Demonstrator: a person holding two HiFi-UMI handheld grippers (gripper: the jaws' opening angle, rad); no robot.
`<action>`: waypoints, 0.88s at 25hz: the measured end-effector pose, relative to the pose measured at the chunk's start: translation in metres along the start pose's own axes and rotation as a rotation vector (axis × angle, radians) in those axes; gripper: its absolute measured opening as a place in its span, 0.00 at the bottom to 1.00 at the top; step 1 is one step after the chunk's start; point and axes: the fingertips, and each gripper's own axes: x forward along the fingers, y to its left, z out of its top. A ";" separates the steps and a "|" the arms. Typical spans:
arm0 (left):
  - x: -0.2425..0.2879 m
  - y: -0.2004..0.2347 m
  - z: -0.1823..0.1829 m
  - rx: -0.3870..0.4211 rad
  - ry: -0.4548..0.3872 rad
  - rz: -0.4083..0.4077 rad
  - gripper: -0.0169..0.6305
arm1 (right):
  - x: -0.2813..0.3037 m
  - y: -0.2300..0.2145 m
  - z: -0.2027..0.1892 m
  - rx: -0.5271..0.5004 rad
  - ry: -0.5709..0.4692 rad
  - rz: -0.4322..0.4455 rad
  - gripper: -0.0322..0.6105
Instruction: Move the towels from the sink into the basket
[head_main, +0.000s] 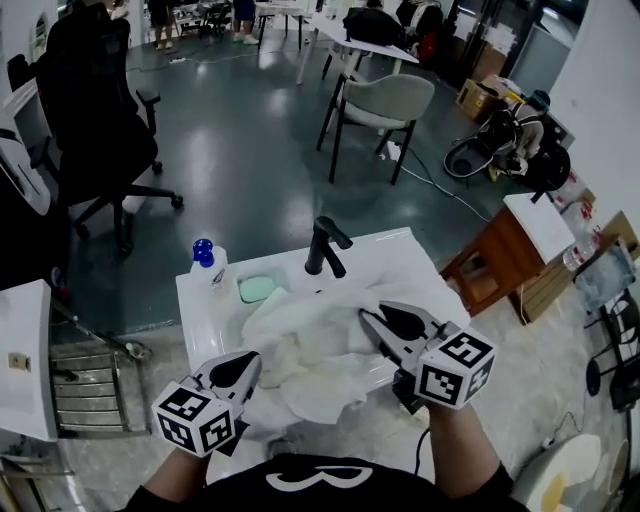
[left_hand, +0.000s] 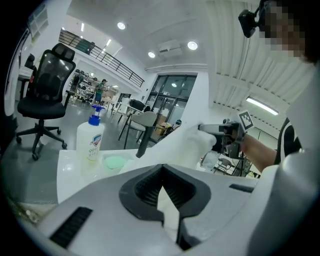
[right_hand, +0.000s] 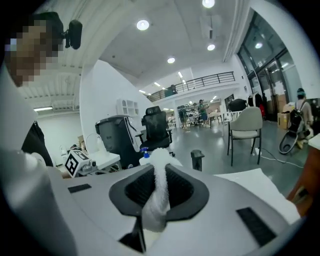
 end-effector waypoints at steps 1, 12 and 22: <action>0.001 -0.002 0.001 0.006 -0.003 -0.006 0.04 | -0.007 -0.001 0.010 -0.009 -0.022 -0.011 0.14; 0.018 -0.058 0.012 0.069 0.009 -0.019 0.04 | -0.100 -0.019 0.069 -0.105 -0.176 -0.092 0.14; 0.056 -0.147 0.018 0.081 -0.002 0.012 0.04 | -0.215 -0.052 0.104 -0.168 -0.299 -0.073 0.14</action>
